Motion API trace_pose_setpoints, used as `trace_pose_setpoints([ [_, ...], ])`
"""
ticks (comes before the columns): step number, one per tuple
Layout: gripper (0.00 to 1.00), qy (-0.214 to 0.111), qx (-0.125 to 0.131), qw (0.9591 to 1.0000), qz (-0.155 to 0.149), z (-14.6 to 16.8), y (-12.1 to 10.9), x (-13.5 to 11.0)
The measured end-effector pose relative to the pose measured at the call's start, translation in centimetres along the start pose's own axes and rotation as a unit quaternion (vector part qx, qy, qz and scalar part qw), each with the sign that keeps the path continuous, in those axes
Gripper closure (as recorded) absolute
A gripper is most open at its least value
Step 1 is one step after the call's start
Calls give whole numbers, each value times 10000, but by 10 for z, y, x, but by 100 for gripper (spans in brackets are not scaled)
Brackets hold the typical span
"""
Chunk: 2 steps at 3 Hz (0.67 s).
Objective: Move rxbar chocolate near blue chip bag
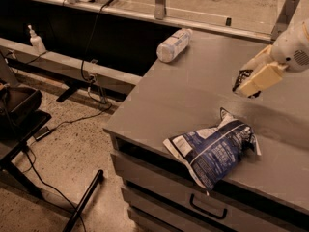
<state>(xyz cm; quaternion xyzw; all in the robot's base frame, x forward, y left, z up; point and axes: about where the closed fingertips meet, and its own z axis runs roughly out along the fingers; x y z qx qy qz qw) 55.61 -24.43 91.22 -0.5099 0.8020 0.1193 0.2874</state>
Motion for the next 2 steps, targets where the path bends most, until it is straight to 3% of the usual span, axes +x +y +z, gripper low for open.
trace_pose_setpoints([
  [1,51,-130,-125,9998,75,-9,19,9],
  [2,28,-147,-148,9997,85,-9,22,10],
])
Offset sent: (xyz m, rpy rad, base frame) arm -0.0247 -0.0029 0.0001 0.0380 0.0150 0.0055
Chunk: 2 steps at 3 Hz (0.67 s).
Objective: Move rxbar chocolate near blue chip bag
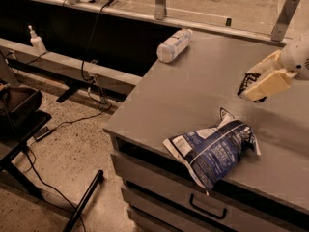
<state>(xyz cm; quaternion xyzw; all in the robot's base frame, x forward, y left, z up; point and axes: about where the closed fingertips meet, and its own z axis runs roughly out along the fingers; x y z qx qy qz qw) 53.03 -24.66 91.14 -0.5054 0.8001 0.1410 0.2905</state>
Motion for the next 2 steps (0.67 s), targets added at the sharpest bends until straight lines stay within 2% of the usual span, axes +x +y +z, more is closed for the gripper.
trace_pose_setpoints([
  [1,5,1,-12,10000,-7,2,0,-1],
  [2,0,0,-20,10000,-11,3,0,-1],
])
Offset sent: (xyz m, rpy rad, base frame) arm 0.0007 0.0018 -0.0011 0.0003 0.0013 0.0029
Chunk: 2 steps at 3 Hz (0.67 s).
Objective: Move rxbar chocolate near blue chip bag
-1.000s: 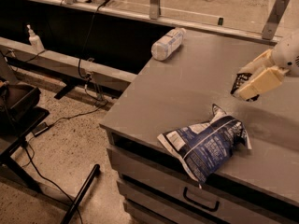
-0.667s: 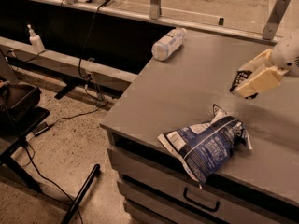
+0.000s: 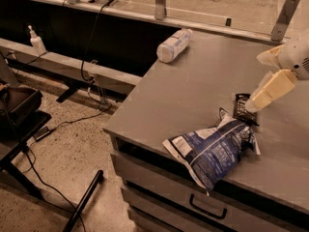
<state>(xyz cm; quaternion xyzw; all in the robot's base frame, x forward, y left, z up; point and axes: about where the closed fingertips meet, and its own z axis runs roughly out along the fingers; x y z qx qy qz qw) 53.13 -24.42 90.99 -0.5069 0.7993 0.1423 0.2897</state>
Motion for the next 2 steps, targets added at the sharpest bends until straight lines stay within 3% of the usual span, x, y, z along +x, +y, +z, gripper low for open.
trace_pose_setpoints([
  [1,0,0,-1,10000,0,0,0,0],
  [2,0,107,198,9997,75,-15,-9,13],
])
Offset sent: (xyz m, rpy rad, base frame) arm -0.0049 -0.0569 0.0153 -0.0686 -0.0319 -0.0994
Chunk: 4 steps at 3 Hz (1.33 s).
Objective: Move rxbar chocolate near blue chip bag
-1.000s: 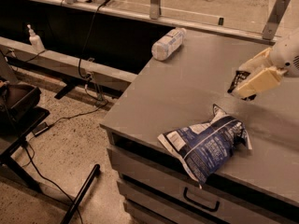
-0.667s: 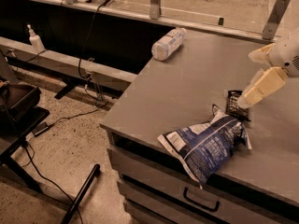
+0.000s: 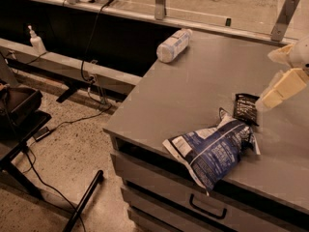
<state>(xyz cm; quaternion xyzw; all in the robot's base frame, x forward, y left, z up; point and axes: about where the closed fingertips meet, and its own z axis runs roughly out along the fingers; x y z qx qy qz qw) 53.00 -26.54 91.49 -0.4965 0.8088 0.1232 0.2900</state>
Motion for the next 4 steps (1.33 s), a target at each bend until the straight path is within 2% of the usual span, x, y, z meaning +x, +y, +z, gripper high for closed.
trace_pose_setpoints([
  [1,0,326,467,9983,139,-35,-2,27],
  [2,0,872,918,9907,496,-72,5,58],
  [3,0,1000,1031,9878,596,-79,4,63],
  [4,0,1000,1030,9878,595,-79,4,63],
])
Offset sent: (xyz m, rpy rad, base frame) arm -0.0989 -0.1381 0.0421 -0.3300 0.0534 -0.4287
